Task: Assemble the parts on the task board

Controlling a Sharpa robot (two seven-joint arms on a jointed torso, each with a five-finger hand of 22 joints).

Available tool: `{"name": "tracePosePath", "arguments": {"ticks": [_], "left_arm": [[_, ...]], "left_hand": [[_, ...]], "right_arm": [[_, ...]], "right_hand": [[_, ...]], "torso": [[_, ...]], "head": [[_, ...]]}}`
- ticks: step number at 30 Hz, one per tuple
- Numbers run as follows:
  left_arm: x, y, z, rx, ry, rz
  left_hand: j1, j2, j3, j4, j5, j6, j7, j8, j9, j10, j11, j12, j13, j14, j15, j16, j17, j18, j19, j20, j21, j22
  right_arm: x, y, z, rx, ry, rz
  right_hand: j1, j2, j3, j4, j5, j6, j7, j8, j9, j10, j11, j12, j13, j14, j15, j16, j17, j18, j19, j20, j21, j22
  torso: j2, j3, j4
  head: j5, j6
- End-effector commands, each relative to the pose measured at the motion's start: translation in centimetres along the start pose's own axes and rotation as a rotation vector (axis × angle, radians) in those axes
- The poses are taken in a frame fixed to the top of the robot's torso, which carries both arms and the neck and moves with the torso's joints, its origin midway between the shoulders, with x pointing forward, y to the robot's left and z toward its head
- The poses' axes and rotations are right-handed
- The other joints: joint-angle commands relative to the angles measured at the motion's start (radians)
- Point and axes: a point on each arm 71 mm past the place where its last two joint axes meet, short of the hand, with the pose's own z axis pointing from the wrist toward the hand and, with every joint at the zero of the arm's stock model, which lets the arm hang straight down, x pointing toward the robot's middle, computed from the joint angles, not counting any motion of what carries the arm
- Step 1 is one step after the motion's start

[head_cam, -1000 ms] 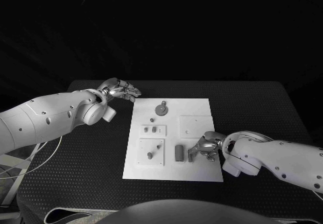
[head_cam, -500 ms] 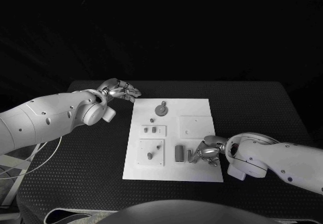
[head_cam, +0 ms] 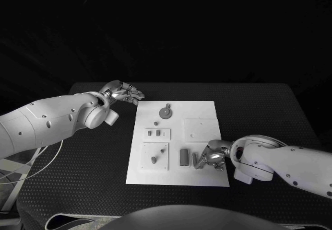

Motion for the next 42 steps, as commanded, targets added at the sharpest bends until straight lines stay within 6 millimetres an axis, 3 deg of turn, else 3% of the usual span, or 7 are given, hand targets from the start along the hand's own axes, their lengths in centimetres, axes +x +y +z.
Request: {"name": "tracePosePath", "arguments": {"ticks": [1,11,18,21,34,42], "left_arm": [[0.15,-0.14,0.01,0.009,0.014,-0.008],[0.06,-0.10,-0.05,0.007,0.012,-0.008],[0.09,-0.11,-0.04,0.007,0.014,-0.009],[0.12,-0.12,-0.05,0.010,0.020,-0.010],[0.32,-0.18,-0.03,0.011,0.032,-0.011],[0.35,-0.20,-0.03,0.011,0.032,-0.011]], "left_hand": [[-0.008,0.001,-0.003,-0.003,-0.001,-0.006,0.000,0.004,-0.001,-0.005,0.003,0.001,-0.002,0.008,0.002,-0.005,0.001,-0.003,-0.003,0.004,0.007,-0.001],[-0.008,0.002,-0.004,-0.003,-0.001,-0.006,0.000,0.004,-0.001,-0.004,0.003,0.001,-0.002,0.008,0.002,-0.006,0.002,-0.003,-0.003,0.004,0.007,-0.001],[-0.008,0.002,-0.004,-0.003,-0.001,-0.006,0.000,0.004,-0.001,-0.004,0.003,0.001,-0.002,0.008,0.002,-0.006,0.002,-0.003,-0.003,0.004,0.007,-0.001],[-0.008,0.002,-0.004,-0.003,-0.001,-0.006,0.000,0.004,-0.001,-0.004,0.003,0.001,-0.002,0.008,0.002,-0.006,0.002,-0.003,-0.003,0.004,0.007,-0.001],[-0.009,0.002,-0.004,-0.003,-0.001,-0.006,0.000,0.004,-0.001,-0.005,0.003,0.001,-0.002,0.007,0.002,-0.007,0.003,-0.003,-0.003,0.005,0.006,-0.002],[-0.009,0.002,-0.004,-0.003,-0.001,-0.006,-0.001,0.005,-0.001,-0.005,0.003,0.001,-0.002,0.007,0.002,-0.008,0.004,-0.003,-0.004,0.005,0.006,-0.002]], "right_arm": [[0.13,-0.01,0.12,0.005,-0.003,-0.032],[-0.13,-0.10,0.38,0.022,-0.037,-0.020],[-0.17,-0.18,0.46,0.035,-0.038,-0.023],[-0.15,-0.28,0.49,0.044,-0.029,-0.032],[0.01,-0.24,0.79,0.073,-0.002,-0.072],[-0.11,-0.27,0.85,0.079,-0.020,-0.077]], "right_hand": [[0.002,0.019,-0.003,-0.005,0.003,0.005,0.005,0.004,0.001,0.004,-0.002,0.003,-0.001,0.006,-0.003,0.007,0.004,0.026,0.001,-0.006,-0.006,0.014],[-0.001,0.071,-0.017,-0.003,0.003,0.011,0.003,0.005,0.002,0.008,-0.003,0.004,-0.001,0.009,-0.005,0.009,0.007,0.026,0.002,-0.005,-0.005,0.015],[-0.013,0.144,-0.019,-0.004,0.003,0.013,0.001,0.005,0.002,0.010,-0.005,0.005,-0.001,0.011,-0.006,0.011,0.011,0.026,0.001,-0.005,-0.005,0.016],[-0.009,0.161,-0.019,-0.009,0.003,0.014,0.001,0.004,0.002,0.010,-0.005,0.005,-0.001,0.012,-0.007,0.011,0.013,0.026,0.000,-0.006,-0.005,0.017],[0.118,0.141,-0.027,-0.015,0.003,0.010,0.000,0.003,0.006,0.008,-0.006,0.008,0.002,0.007,-0.007,0.013,0.011,0.026,-0.014,-0.008,0.006,0.021],[0.127,0.146,-0.033,-0.014,0.003,0.011,0.001,0.004,0.007,0.008,-0.005,0.007,0.002,0.007,-0.007,0.013,0.012,0.026,-0.015,-0.006,0.007,0.020]], "torso": [[0.000,-0.0009,0.0007],[0.000,-0.0005,0.0009],[-0.001,-0.0005,0.0006],[0.000,-0.0001,0.0003],[0.000,-0.0002,0.0006],[-0.001,-0.0007,0.0008]], "head": [[0.000,-0.002],[0.003,-0.005],[0.003,-0.005],[0.003,-0.005],[0.002,-0.007],[0.002,-0.006]]}}
